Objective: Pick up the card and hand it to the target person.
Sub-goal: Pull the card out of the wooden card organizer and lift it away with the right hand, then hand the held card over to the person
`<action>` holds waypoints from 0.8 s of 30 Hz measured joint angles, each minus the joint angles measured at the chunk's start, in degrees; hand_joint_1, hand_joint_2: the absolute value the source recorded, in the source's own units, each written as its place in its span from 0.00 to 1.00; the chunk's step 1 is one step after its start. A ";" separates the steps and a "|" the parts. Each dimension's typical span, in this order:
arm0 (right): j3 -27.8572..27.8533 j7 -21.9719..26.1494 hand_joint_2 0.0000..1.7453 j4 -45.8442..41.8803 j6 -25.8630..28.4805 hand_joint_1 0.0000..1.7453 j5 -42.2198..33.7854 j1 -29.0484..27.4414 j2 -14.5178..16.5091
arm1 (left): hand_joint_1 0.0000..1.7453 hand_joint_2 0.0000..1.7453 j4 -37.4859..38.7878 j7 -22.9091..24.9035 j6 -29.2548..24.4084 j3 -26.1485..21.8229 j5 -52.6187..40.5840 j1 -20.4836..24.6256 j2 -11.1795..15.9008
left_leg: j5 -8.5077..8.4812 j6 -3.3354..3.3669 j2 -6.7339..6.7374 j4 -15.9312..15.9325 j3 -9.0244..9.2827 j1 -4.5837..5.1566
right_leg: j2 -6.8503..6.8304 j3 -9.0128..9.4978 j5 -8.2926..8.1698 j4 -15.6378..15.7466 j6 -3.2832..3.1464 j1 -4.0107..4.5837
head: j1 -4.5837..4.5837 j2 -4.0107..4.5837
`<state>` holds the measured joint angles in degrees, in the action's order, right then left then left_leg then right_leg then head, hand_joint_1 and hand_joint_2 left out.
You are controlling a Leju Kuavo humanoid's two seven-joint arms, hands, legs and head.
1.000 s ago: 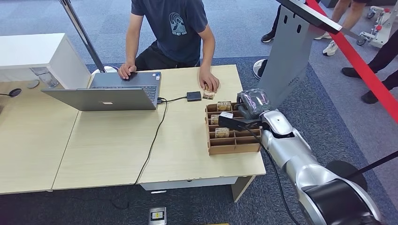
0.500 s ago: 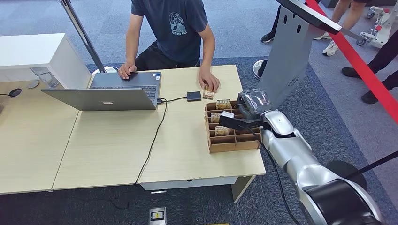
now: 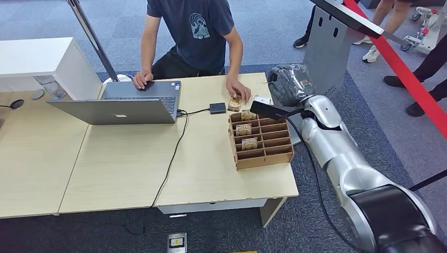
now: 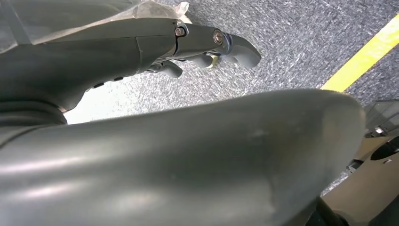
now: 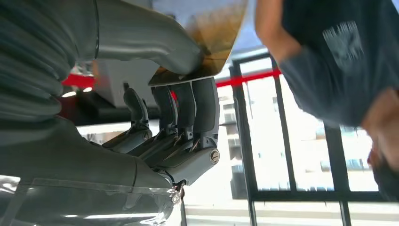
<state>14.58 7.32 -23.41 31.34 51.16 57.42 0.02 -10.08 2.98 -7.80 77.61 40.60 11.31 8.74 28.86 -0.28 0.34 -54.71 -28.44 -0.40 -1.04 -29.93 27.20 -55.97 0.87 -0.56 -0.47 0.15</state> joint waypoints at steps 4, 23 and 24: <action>-0.56 2.45 1.00 -2.92 -1.08 0.74 -3.13 3.35 0.45 | 0.00 0.00 0.01 -0.26 -0.16 0.00 0.31 0.09 0.00 | -0.01 -0.02 0.00 0.00 -0.01 0.00 | 0.00 0.00 0.00 0.00 0.00 0.00 | 0.01 0.00; 1.33 8.30 1.00 -6.98 -9.48 0.74 -12.65 3.32 8.56 | 0.00 0.00 0.00 -0.10 0.51 0.25 -0.10 1.15 -0.05 | -0.03 -0.04 0.01 0.01 -0.03 -0.02 | 0.00 -0.01 0.00 -0.01 0.00 0.02 | 0.00 0.00; 1.54 8.26 1.00 -6.77 -9.55 0.74 -12.59 3.17 8.99 | 0.00 0.00 0.00 -0.07 0.55 0.28 -0.15 1.26 -0.06 | -0.03 -0.04 0.01 0.01 -0.04 -0.02 | 0.00 -0.01 0.00 -0.01 0.00 0.01 | -0.01 0.00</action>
<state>16.12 15.58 -30.18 21.79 38.58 60.59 9.01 -10.08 2.92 -7.25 77.90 40.45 12.57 8.68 28.83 -0.33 0.35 -54.70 -28.48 -0.42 -1.04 -29.95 27.20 -55.98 0.87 -0.54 -0.48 0.15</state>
